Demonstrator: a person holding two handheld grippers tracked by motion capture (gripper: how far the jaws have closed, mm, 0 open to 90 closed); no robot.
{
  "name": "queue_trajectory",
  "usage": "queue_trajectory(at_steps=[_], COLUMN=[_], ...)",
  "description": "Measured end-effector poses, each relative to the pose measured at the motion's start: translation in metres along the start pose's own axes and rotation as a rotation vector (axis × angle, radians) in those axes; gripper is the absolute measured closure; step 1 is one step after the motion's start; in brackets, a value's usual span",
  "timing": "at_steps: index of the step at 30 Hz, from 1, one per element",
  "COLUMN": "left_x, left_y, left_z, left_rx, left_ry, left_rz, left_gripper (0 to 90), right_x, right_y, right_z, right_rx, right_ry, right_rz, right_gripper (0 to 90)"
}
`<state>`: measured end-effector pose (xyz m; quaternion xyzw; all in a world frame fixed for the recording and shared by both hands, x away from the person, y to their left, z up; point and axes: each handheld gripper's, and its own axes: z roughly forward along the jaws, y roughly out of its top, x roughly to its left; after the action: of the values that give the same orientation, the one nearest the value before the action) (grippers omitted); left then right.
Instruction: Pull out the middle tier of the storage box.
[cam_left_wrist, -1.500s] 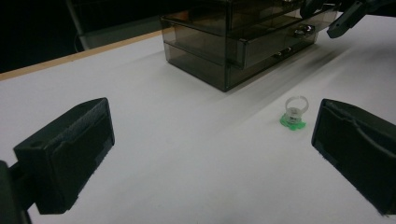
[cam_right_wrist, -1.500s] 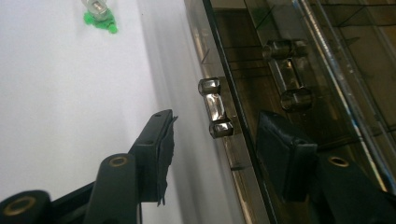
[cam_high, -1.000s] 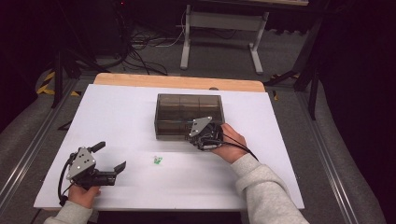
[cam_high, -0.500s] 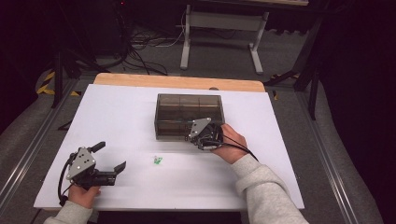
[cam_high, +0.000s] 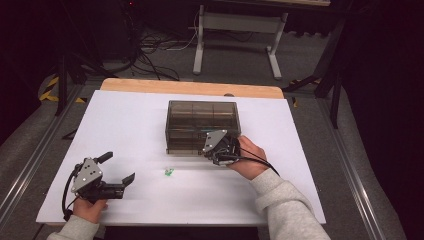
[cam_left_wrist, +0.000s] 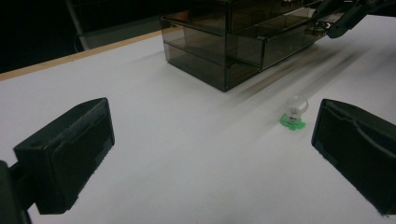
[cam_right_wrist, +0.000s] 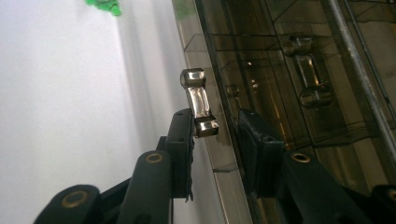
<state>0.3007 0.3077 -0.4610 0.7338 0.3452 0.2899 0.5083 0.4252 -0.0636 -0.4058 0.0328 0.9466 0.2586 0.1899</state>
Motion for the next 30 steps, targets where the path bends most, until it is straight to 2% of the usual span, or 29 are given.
queue_trajectory(at_steps=[13, 15, 21, 23, 30], left_x=[0.0, 0.0, 0.0, 0.0, 0.0], left_y=[0.0, 0.0, 0.0, 0.0, 0.0], left_z=[0.0, 0.0, 0.0, 0.0, 0.0], left_rx=[0.001, 0.001, 0.001, 0.001, 0.001], left_ry=[0.002, 0.002, 0.002, 0.002, 0.003], left_rz=[0.001, 0.0, 0.0, 0.0, 0.0], left_gripper=[0.3, 0.3, 0.3, 0.3, 0.3], right_x=[0.01, 0.011, 0.013, 0.013, 0.015], right_y=[-0.001, -0.001, -0.002, -0.003, -0.002], right_z=[-0.006, -0.006, -0.005, -0.005, -0.004], right_rx=[-0.001, 0.003, 0.002, 0.007, 0.011], right_ry=[0.013, 0.018, 0.018, 0.029, 0.038], right_rz=[0.0, -0.013, 0.004, -0.011, 0.01], right_gripper=[67.8, 67.9, 68.1, 68.3, 68.7])
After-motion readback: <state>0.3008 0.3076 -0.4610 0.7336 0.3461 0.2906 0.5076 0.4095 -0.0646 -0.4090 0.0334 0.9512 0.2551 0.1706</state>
